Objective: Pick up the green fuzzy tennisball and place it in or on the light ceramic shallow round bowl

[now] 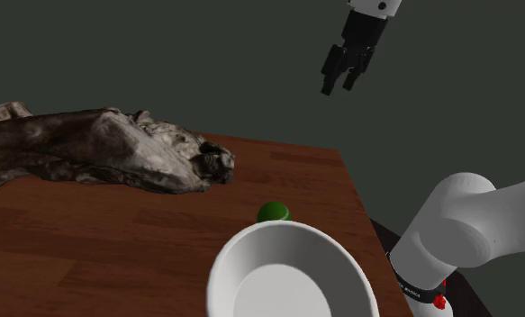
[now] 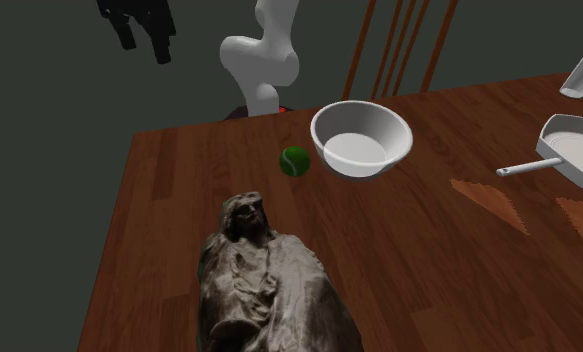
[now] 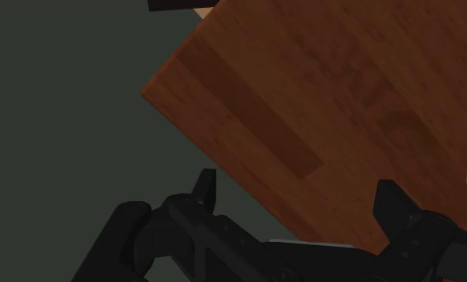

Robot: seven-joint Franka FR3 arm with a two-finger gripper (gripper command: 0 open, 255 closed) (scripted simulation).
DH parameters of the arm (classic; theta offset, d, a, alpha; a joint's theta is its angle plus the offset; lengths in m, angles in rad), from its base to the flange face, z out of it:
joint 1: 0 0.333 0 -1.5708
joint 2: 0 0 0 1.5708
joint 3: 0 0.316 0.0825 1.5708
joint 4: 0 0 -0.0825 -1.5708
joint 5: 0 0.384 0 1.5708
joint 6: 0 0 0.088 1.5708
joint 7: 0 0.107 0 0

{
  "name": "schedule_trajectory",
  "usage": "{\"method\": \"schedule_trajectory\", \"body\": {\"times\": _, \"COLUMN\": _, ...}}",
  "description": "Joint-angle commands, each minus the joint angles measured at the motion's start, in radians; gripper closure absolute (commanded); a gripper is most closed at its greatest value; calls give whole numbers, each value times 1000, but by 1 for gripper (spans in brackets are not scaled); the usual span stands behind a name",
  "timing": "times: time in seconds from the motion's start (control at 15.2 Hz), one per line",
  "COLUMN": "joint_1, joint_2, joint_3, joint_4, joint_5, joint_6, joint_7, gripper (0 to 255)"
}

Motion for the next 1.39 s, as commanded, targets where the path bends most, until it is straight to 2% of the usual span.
{"method": "schedule_trajectory", "body": {"times": 0.0, "joint_1": 0, "joint_2": 0, "joint_3": 0, "joint_4": 0, "joint_5": 0, "joint_6": 0, "joint_7": 0, "gripper": 0}}
{"method": "schedule_trajectory", "body": {"times": 0.66, "joint_1": 23, "joint_2": 23, "joint_3": 296, "joint_4": -73, "joint_5": 80, "joint_6": -19, "joint_7": 335, "gripper": 0}}
{"method": "schedule_trajectory", "body": {"times": 1.32, "joint_1": 10, "joint_2": 225, "joint_3": 609, "joint_4": -14, "joint_5": 153, "joint_6": -11, "joint_7": 691, "gripper": 0}}
